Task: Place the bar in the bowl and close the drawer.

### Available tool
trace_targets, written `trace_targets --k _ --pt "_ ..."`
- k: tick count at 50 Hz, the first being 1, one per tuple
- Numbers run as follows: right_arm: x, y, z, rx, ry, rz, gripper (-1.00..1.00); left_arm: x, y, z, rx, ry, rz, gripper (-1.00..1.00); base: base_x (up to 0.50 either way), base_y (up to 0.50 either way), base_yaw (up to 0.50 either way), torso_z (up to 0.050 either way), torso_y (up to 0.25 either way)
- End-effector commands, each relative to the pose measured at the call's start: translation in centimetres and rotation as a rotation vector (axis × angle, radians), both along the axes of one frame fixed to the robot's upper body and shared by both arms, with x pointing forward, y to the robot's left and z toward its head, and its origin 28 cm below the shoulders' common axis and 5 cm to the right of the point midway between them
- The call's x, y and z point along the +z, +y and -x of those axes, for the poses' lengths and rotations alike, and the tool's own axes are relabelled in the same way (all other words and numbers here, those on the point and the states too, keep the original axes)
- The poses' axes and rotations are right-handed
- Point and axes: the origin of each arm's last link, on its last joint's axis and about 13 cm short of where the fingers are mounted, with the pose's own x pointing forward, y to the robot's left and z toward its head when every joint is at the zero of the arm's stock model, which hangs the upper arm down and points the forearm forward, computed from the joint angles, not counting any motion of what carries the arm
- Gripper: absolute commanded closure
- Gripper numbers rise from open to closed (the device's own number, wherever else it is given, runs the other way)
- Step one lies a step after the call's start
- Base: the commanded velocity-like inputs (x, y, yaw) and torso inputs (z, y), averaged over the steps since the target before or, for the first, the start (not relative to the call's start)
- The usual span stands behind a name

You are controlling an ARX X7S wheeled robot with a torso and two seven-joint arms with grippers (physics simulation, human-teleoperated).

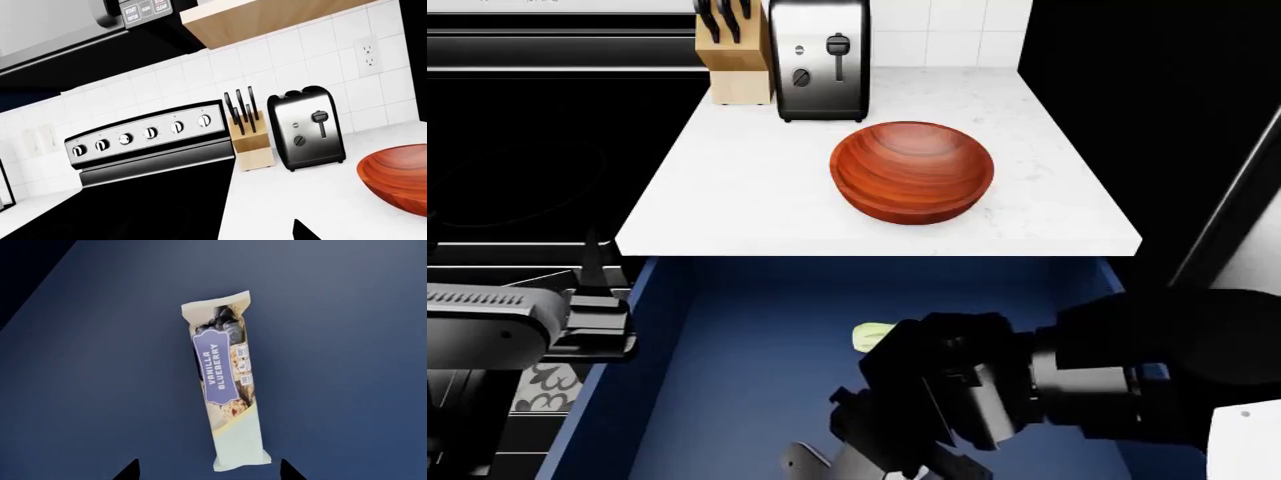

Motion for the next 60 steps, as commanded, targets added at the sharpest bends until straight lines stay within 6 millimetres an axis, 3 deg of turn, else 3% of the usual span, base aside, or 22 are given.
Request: trace_targets --k 1,26,60 --pt "-0.5 0.1 -0.4 0.01 -0.007 -0.01 -1.0 -0.1 0.0 0.0 0.002 0.002 0.001 -1.0 0.0 0.0 0.0 0.0 0.0" --pt "-2.1 0.7 -1.3 0.004 0.0 -0.064 -1.0 -0.4 0.2 0.0 0.01 0.01 -0.002 -1.0 0.0 0.0 0.0 0.0 0.0" --pt "-4.5 1.5 -0.5 -0.011 0.092 -0.126 -1.0 -0.6 0.4 0.1 0.017 0.014 0.001 -1.0 0.0 0.0 0.0 0.0 0.0"
